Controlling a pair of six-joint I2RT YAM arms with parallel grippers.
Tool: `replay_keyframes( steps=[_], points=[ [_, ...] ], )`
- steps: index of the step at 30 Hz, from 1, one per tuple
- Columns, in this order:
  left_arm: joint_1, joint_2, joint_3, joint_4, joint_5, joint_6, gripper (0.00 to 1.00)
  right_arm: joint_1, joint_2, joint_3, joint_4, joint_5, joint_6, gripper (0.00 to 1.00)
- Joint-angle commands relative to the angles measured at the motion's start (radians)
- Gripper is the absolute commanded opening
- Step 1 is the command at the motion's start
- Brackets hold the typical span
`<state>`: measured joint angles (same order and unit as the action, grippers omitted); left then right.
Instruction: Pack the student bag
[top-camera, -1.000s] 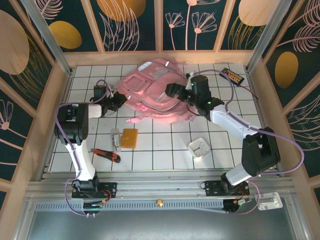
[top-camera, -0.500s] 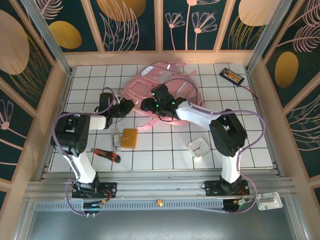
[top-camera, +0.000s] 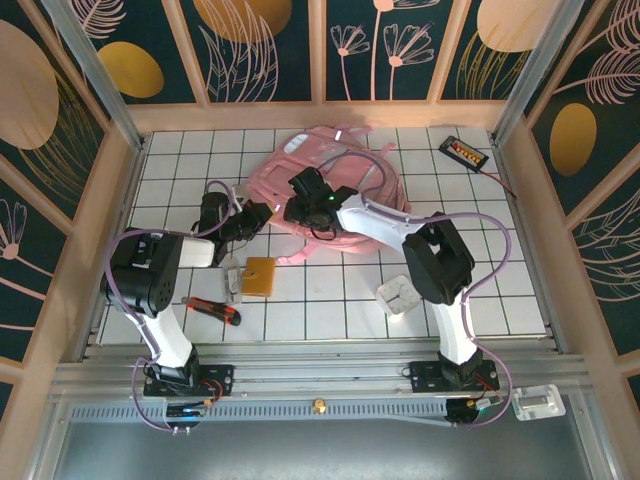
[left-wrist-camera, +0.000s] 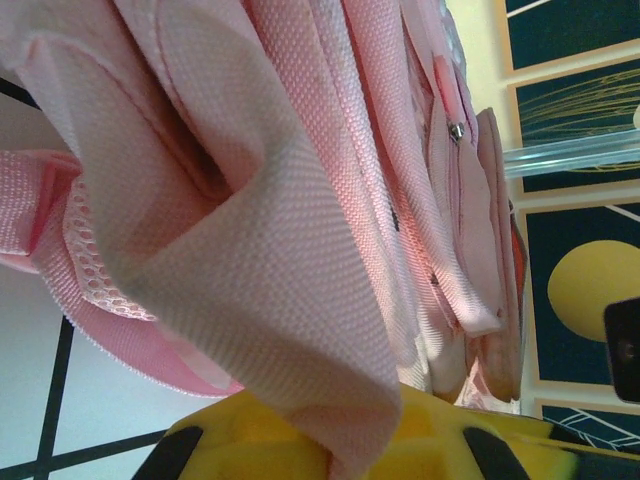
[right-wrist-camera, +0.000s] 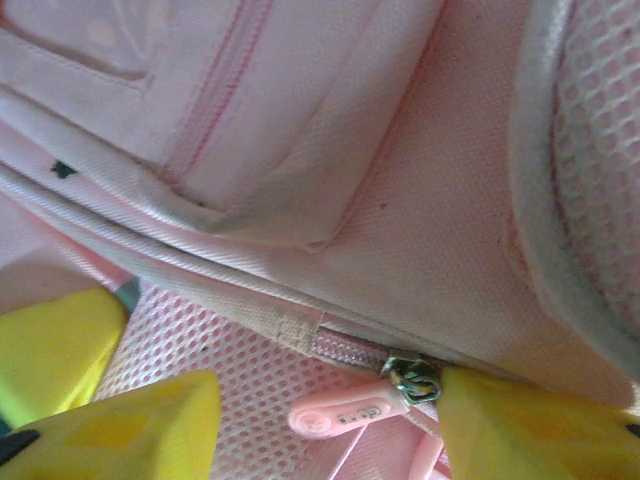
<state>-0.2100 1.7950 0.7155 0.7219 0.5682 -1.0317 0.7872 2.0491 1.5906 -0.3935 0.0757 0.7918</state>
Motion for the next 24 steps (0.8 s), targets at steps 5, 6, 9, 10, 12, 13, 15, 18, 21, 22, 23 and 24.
replay_keyframes(
  steps=[5,6,9,10,12,13,15,18,21,22,23,24],
  points=[
    [-0.019,-0.075,-0.017,0.131,0.125,-0.003,0.0,-0.025,0.047,0.005,-0.076,0.086,0.008,0.52],
    [-0.018,-0.075,-0.017,0.129,0.125,-0.001,0.0,-0.025,0.046,0.002,-0.078,0.088,0.007,0.48],
    [-0.018,-0.075,-0.016,0.125,0.125,0.002,0.0,-0.029,0.041,-0.009,-0.089,0.104,0.001,0.36],
    [-0.018,-0.075,-0.016,0.125,0.127,0.003,0.0,-0.031,0.037,-0.017,-0.091,0.105,0.0,0.34],
    [-0.018,-0.075,-0.014,0.121,0.125,0.009,0.0,-0.035,0.023,-0.04,-0.084,0.102,0.003,0.27],
    [-0.018,-0.075,-0.012,0.115,0.125,0.015,0.0,-0.037,0.013,-0.05,-0.081,0.103,0.005,0.26],
    [-0.017,-0.075,-0.013,0.11,0.123,0.019,0.0,-0.037,-0.001,-0.063,-0.078,0.105,0.006,0.26],
    [-0.017,-0.075,-0.01,0.106,0.122,0.019,0.0,-0.039,-0.016,-0.075,-0.078,0.103,0.002,0.26],
    [-0.017,-0.075,-0.006,0.097,0.122,0.024,0.0,-0.043,-0.021,-0.088,-0.064,0.064,0.0,0.4],
    [-0.018,-0.075,-0.004,0.096,0.123,0.024,0.0,-0.043,-0.021,-0.089,-0.056,0.041,0.003,0.46],
    [-0.018,-0.075,-0.006,0.096,0.124,0.024,0.0,-0.042,-0.021,-0.091,-0.048,0.022,0.008,0.46],
    [-0.017,-0.075,-0.007,0.096,0.124,0.024,0.0,-0.04,-0.021,-0.095,-0.038,0.006,0.014,0.46]
  ],
)
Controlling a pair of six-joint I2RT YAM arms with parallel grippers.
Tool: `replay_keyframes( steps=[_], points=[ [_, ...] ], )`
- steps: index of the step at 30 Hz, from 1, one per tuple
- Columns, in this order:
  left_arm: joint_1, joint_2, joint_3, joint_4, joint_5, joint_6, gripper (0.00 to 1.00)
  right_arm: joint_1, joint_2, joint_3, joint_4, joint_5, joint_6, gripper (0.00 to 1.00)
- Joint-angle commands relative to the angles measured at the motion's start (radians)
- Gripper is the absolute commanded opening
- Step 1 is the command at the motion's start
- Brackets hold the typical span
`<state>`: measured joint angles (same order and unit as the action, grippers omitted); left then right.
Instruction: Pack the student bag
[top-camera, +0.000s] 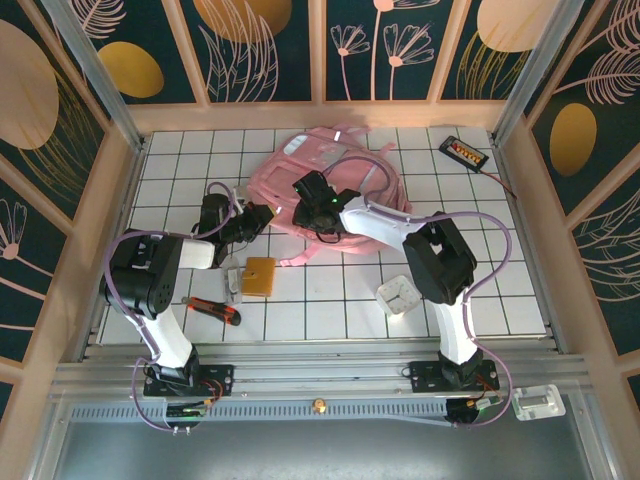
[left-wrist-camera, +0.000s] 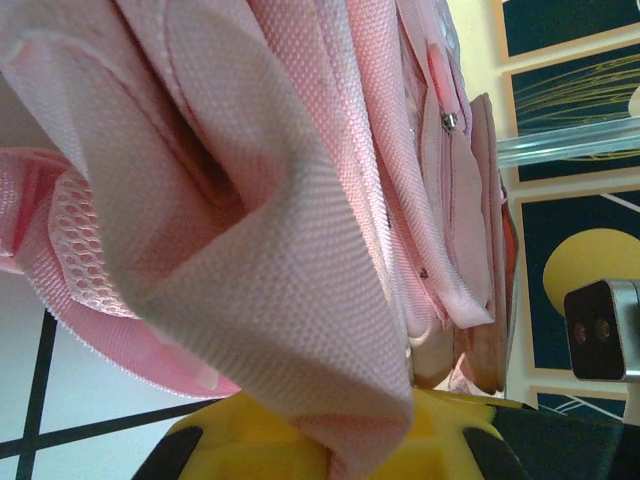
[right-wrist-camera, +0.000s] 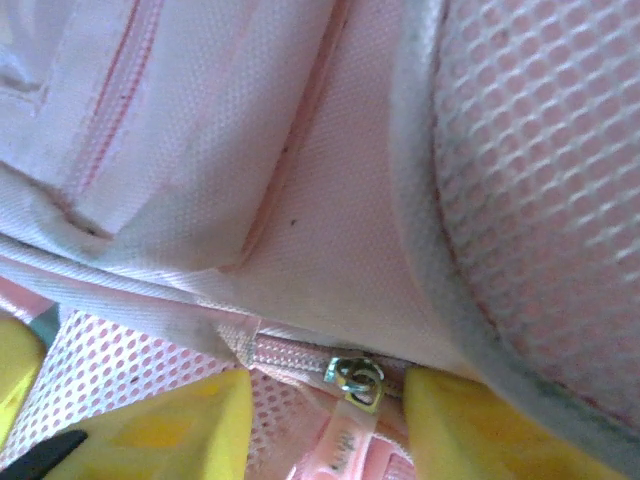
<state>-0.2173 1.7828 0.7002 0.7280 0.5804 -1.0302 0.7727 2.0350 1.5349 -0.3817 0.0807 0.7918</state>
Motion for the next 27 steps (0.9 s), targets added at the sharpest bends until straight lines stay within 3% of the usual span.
replay_keyframes(
  steps=[1,3,9,20,27],
  points=[
    [-0.01,-0.063,0.009,0.09,0.111,0.021,0.0,-0.023,-0.004,-0.039,-0.042,-0.004,0.02,0.45],
    [-0.011,-0.09,0.007,0.093,0.111,0.017,0.0,-0.018,0.003,-0.035,-0.046,0.003,0.022,0.39],
    [-0.011,-0.098,0.006,0.086,0.11,0.018,0.0,-0.023,-0.002,-0.051,-0.049,0.017,0.018,0.1],
    [-0.01,-0.088,0.006,0.064,0.104,0.04,0.0,-0.029,-0.049,-0.033,-0.067,0.037,-0.016,0.05],
    [-0.007,-0.075,-0.005,-0.007,0.052,0.109,0.0,-0.061,-0.055,0.008,-0.117,-0.072,-0.083,0.0]
  ],
)
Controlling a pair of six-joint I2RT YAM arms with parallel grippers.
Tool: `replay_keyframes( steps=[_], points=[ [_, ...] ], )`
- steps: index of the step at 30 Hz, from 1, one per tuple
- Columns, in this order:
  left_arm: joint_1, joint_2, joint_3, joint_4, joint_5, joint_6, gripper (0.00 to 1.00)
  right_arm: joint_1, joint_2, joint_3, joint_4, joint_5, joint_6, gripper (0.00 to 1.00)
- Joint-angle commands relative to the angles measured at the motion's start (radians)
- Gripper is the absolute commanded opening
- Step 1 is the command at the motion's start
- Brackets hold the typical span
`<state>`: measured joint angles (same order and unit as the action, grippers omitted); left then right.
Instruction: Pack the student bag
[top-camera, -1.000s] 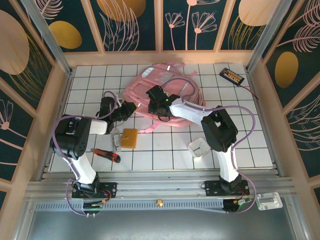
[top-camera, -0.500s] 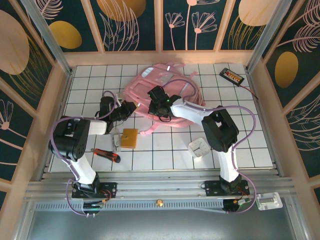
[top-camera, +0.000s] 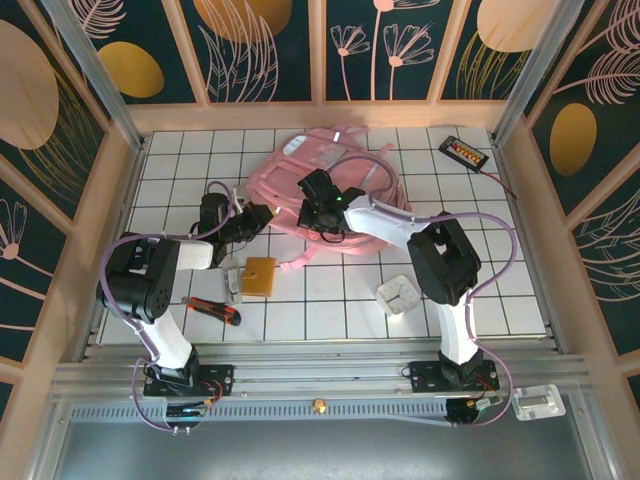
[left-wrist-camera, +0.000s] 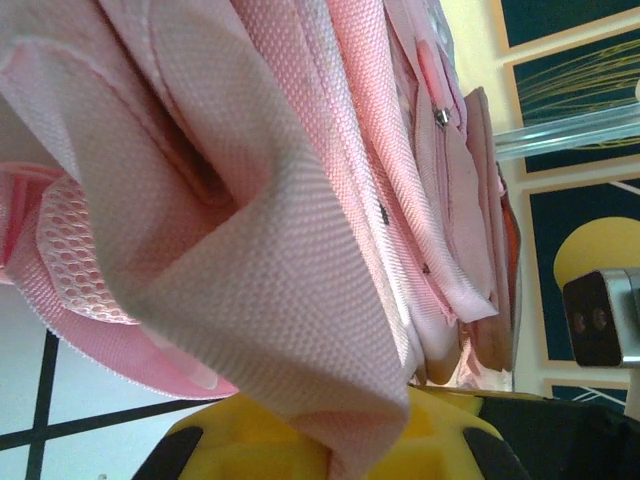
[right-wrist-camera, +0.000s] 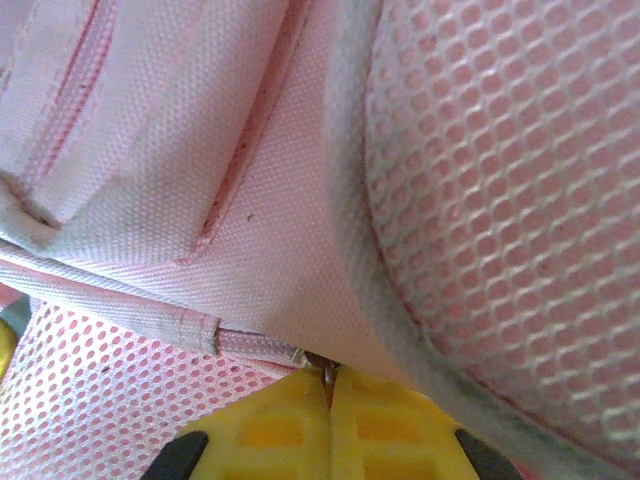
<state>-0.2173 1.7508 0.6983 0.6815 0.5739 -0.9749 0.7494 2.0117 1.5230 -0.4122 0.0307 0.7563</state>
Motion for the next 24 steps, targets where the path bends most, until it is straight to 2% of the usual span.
replay_keyframes(
  steps=[1,8,16,24],
  points=[
    [-0.008,-0.043,-0.005,0.04,0.054,0.054,0.0,-0.051,-0.032,0.016,-0.092,-0.059,-0.059,0.0],
    [0.009,0.009,0.015,0.037,0.045,0.054,0.0,-0.134,-0.049,-0.001,-0.19,-0.164,-0.185,0.0],
    [0.038,0.005,0.039,0.012,0.049,0.063,0.0,-0.176,-0.015,0.051,-0.348,-0.146,-0.363,0.0],
    [0.04,0.02,0.02,0.077,0.067,0.011,0.0,-0.161,-0.006,-0.003,-0.272,-0.178,-0.355,0.03]
  ],
)
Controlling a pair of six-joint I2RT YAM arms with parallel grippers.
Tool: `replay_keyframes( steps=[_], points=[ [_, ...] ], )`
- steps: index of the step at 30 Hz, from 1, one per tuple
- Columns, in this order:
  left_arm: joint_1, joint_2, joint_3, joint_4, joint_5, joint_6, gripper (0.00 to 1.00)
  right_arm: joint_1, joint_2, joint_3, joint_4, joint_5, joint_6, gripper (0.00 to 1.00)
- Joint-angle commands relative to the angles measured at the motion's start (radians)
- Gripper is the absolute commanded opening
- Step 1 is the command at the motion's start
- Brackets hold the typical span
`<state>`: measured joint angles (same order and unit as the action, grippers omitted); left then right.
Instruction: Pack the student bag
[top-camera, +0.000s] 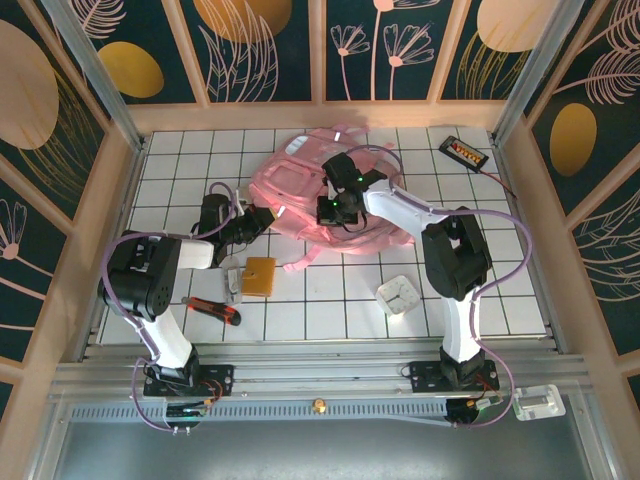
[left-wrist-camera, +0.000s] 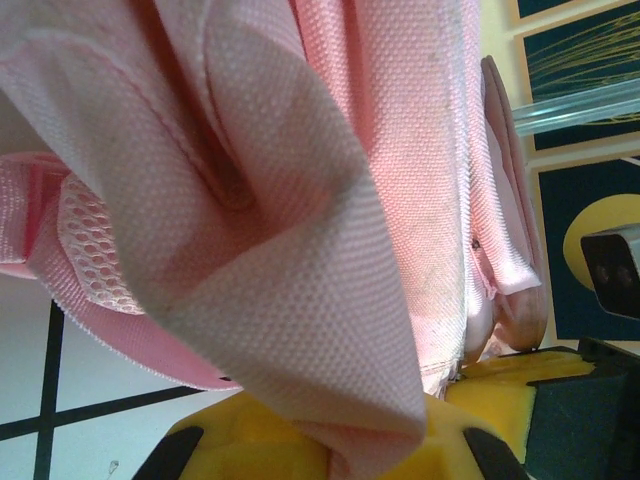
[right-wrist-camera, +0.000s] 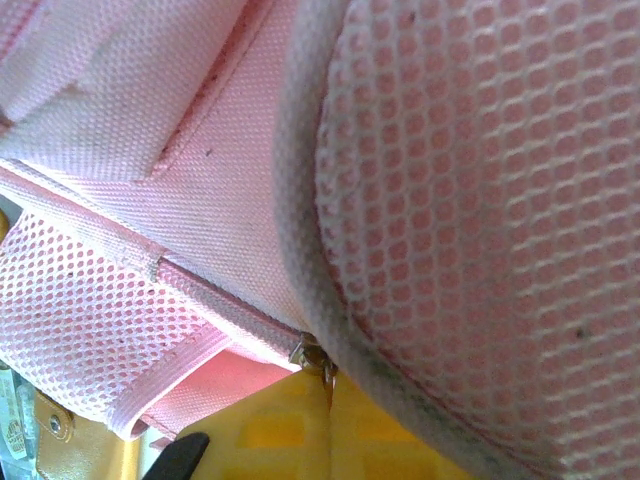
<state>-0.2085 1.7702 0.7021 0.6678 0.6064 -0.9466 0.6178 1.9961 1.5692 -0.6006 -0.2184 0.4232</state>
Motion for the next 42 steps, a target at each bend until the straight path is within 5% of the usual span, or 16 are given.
replay_keyframes(
  steps=[1,11,19,34,38,42],
  points=[
    [0.031,0.002,0.011,0.099,0.036,-0.022,0.0,-0.027,0.009,-0.058,-0.068,0.065,-0.013,0.04],
    [0.011,-0.005,-0.013,0.098,0.053,-0.011,0.0,0.019,0.072,-0.053,0.041,0.112,0.032,0.1],
    [0.004,-0.005,-0.018,0.096,0.057,-0.007,0.0,0.029,0.09,-0.048,0.054,0.152,0.041,0.28],
    [0.005,-0.01,-0.017,0.079,0.054,0.001,0.0,0.071,0.071,-0.06,0.061,0.105,0.084,0.28],
    [0.005,-0.017,-0.018,0.072,0.052,0.006,0.0,0.07,0.071,-0.07,0.055,0.115,0.086,0.13],
    [0.005,-0.017,-0.013,0.064,0.052,0.008,0.0,0.07,0.052,-0.079,0.047,0.144,0.089,0.09]
  ],
)
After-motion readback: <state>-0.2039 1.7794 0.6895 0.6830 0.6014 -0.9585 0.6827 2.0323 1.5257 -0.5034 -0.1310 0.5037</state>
